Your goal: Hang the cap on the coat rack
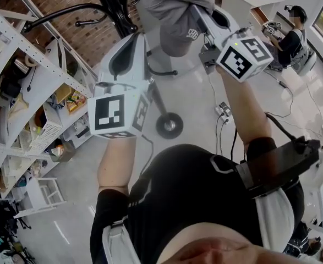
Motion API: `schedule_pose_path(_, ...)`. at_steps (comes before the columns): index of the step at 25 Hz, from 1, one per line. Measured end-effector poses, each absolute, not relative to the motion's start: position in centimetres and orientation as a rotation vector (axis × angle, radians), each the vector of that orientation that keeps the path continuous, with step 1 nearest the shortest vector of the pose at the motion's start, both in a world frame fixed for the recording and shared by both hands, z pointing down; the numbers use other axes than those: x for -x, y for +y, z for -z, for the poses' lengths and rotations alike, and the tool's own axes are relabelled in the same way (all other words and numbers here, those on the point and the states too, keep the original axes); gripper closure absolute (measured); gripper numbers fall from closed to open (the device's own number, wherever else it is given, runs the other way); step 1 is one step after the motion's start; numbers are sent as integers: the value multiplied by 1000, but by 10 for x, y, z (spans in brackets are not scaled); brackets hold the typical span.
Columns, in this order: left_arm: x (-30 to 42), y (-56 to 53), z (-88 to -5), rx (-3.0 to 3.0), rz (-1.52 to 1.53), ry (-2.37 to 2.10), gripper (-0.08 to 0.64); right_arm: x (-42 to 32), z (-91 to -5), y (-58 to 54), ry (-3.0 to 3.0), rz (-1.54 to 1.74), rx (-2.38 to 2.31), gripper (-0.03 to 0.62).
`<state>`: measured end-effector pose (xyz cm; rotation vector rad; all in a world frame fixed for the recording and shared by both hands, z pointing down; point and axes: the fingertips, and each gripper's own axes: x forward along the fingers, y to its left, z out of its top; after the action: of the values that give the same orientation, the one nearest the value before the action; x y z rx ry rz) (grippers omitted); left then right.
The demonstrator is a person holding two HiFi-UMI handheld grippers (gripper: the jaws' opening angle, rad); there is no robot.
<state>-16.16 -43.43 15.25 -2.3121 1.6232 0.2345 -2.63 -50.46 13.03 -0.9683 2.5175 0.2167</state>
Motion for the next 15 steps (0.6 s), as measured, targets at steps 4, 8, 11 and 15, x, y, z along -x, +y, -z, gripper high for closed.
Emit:
schedule_pose_path(4, 175, -430, -152, 2281, -244, 1666, 560, 41, -136, -512, 2553, -215, 941, 572)
schedule_pose_path(8, 182, -421, -156, 2252, -243, 1712, 560, 52, -147, -516, 2591, -182, 917, 572)
schedule_pose_path(11, 186, -420, -157, 2242, -241, 1731, 560, 59, -153, -522, 2608, -164, 905, 572)
schedule_pose_path(15, 193, -419, -157, 2229, -237, 1752, 560, 69, -162, -530, 2627, -151, 904, 572)
